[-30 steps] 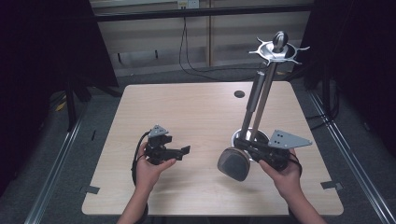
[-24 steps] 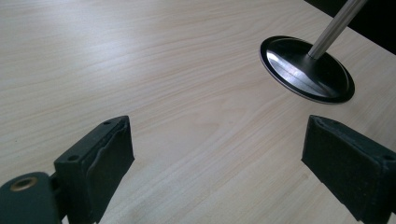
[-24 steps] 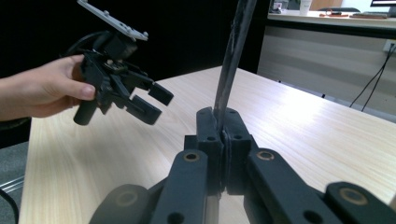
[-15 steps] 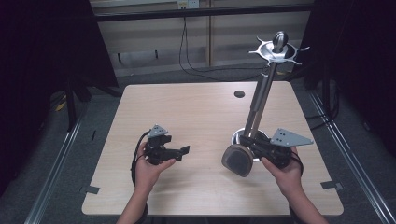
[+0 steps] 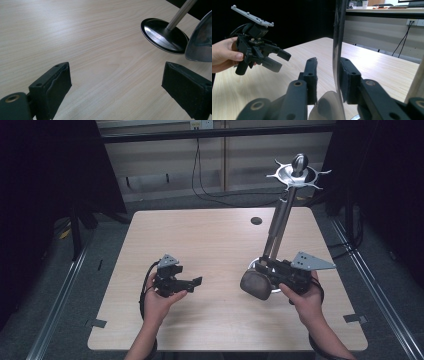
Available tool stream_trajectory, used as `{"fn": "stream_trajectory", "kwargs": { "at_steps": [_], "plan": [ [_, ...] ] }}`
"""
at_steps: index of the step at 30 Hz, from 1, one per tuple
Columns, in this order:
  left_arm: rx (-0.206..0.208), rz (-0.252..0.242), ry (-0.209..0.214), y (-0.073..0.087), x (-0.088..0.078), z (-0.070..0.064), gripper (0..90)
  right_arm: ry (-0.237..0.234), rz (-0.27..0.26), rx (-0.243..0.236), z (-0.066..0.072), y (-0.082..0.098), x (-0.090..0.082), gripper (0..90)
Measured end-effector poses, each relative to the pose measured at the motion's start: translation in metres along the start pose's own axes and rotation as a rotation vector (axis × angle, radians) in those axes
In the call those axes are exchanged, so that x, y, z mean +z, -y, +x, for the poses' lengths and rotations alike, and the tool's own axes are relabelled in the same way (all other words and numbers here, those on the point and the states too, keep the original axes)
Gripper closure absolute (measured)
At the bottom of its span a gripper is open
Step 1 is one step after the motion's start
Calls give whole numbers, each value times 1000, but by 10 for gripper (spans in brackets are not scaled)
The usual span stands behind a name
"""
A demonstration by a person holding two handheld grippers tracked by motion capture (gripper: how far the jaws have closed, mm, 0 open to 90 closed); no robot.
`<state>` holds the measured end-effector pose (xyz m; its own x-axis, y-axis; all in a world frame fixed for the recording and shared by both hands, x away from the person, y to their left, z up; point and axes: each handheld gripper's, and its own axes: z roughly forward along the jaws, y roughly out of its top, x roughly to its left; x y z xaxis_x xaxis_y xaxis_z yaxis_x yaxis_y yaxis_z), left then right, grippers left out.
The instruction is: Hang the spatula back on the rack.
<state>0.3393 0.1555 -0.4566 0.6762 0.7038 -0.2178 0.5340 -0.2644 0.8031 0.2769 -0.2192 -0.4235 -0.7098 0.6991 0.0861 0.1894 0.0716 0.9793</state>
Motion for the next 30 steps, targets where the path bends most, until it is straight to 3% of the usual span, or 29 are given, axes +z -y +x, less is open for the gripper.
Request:
{"fn": "stream_trajectory", "kwargs": {
  "at_steps": [16, 23, 30],
  "plan": [
    [10, 6, 7, 1, 1, 1, 76, 41, 17, 31, -1, 5, 0, 346],
    [19, 1, 17, 2, 2, 0, 68, 82, 48, 7, 0, 7, -8, 193],
    [23, -3, 23, 2, 2, 0, 54, 131, 80, 25, -4, 17, -23, 93]
  ]
}}
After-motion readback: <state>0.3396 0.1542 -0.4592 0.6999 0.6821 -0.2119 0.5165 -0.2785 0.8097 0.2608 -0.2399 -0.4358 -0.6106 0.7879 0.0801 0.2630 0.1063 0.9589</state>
